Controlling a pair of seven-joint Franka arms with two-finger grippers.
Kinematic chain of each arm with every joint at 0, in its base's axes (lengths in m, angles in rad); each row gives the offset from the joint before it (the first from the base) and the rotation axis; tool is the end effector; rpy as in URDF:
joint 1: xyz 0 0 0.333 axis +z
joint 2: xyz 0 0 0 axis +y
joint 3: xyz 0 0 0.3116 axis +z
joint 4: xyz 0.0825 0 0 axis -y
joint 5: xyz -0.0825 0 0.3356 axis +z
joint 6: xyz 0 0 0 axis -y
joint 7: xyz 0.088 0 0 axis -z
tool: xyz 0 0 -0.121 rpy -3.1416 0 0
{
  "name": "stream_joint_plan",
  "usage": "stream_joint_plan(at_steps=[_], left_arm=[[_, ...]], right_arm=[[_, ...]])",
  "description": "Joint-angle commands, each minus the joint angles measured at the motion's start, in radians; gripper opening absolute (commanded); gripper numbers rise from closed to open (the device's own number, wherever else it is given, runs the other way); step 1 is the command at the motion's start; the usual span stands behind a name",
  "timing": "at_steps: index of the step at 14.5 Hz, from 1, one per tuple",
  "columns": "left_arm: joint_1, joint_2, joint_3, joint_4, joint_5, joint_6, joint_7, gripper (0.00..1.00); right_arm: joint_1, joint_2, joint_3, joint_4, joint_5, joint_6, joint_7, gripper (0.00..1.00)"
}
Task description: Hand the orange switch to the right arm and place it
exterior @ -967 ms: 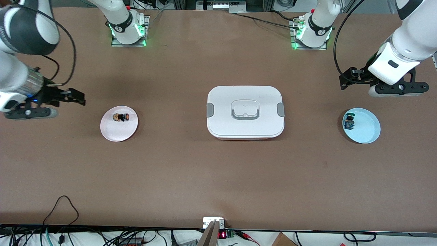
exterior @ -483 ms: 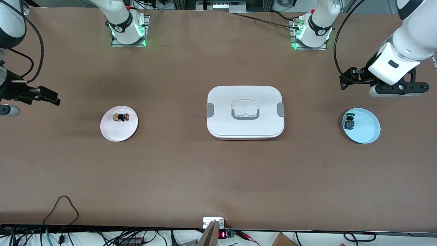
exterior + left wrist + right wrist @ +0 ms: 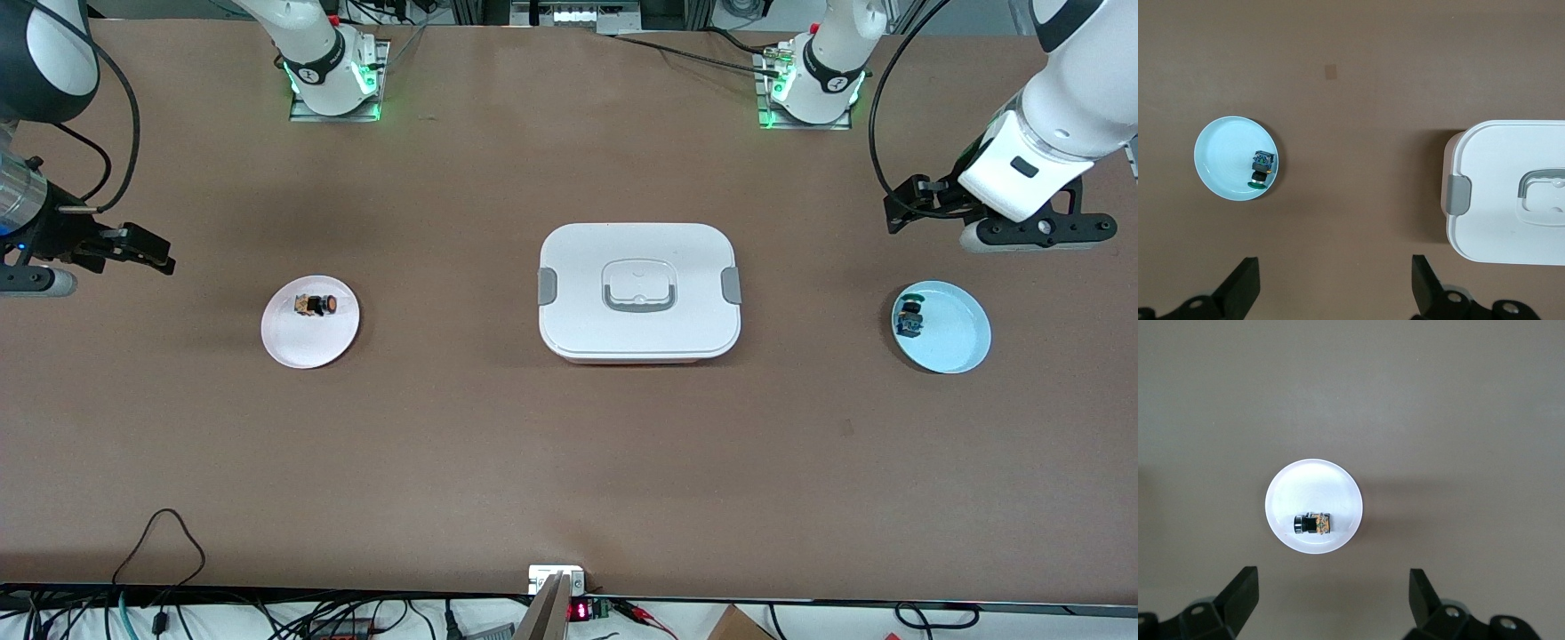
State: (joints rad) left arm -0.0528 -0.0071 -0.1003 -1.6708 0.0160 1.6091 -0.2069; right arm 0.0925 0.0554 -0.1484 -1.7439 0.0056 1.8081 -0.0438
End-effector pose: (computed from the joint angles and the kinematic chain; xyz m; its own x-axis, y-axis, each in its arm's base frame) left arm 0.4977 -0.0751 0.5706 0.9973 0.0534 -0.0500 0.0520 -0.9983 -0.0275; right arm 0.5334 -0.0276 0.5240 0.9999 -0.0131 0.0093 -0.0131 -0.9999 0.0031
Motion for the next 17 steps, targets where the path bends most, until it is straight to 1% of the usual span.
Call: stream_joint_plan(at_steps=[1, 4, 5, 7, 8, 17], left_arm=[[-0.001, 0.009, 0.004, 0.026, -0.007, -0.021, -0.002, 1.0], [-0.001, 0.009, 0.004, 0.026, -0.007, -0.023, -0.002, 1.0], [-0.002, 0.009, 0.004, 0.026, -0.007, -0.023, -0.002, 1.0], [-0.001, 0.009, 0.004, 0.026, -0.007, -0.021, -0.002, 1.0], [-0.001, 0.01, 0.004, 0.026, -0.007, -0.023, -0.002, 1.0], [-0.002, 0.009, 0.004, 0.026, -0.007, -0.021, 0.004, 1.0]], right_arm=[[-0.014, -0.009, 0.009, 0.01, -0.009, -0.003, 0.004, 1.0], [-0.013, -0.011, 0.007, 0.012, -0.018, -0.016, 0.007, 1.0], [-0.013, -0.017, 0.006, 0.017, -0.015, -0.047, 0.008, 1.0], [-0.022, -0.012, -0.01, 0.073, -0.006, -0.116, 0.001, 1.0], [-0.017, -0.012, -0.007, 0.098, -0.006, -0.146, -0.004, 1.0], [-0.007, -0.017, 0.004, 0.106, -0.007, -0.154, 0.013, 1.0]])
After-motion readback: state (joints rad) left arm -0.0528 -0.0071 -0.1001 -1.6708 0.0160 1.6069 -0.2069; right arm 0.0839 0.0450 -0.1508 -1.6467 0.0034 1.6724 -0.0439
